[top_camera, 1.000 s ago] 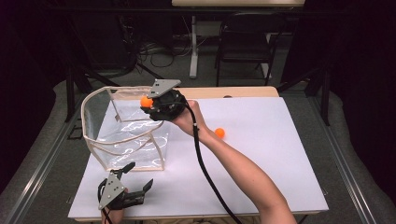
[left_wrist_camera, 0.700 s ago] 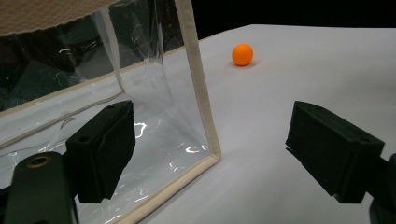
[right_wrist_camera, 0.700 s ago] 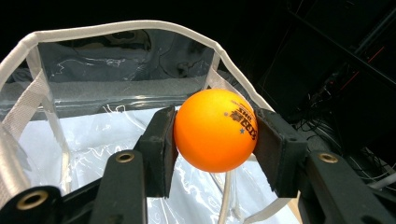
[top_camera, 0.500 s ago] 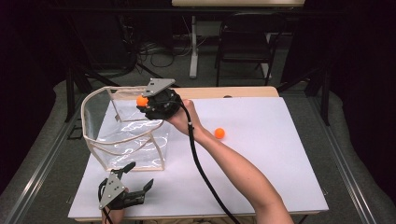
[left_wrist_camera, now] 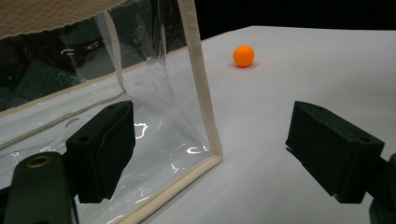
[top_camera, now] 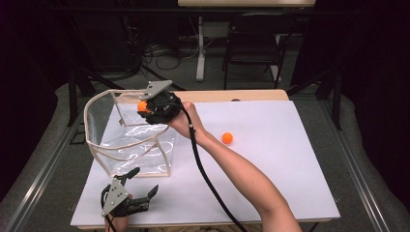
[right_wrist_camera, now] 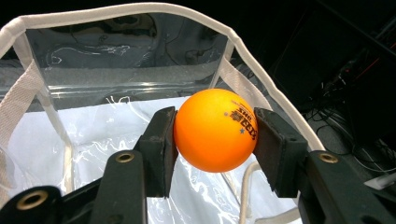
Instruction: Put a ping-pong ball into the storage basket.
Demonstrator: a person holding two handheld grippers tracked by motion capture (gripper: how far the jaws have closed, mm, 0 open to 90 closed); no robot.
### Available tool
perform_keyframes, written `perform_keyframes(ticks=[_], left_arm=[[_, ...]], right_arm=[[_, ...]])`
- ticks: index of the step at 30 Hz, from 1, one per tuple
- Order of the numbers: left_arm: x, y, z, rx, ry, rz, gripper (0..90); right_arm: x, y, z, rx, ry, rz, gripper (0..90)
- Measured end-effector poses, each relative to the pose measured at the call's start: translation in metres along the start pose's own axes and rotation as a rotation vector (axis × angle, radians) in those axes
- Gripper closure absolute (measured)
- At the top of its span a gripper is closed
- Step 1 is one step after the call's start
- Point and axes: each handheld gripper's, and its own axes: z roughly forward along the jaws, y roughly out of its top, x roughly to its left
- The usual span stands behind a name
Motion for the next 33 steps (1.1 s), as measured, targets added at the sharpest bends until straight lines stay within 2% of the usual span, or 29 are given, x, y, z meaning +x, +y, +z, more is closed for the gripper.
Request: perform_keyframes(ticks=[33], left_arm=[[0.0,0.001,-0.002,-0.007,0.001,0.002,15.6]], right_arm=[[0.007,0.006,0.011,0.099,0.024,-0.046,51.2]])
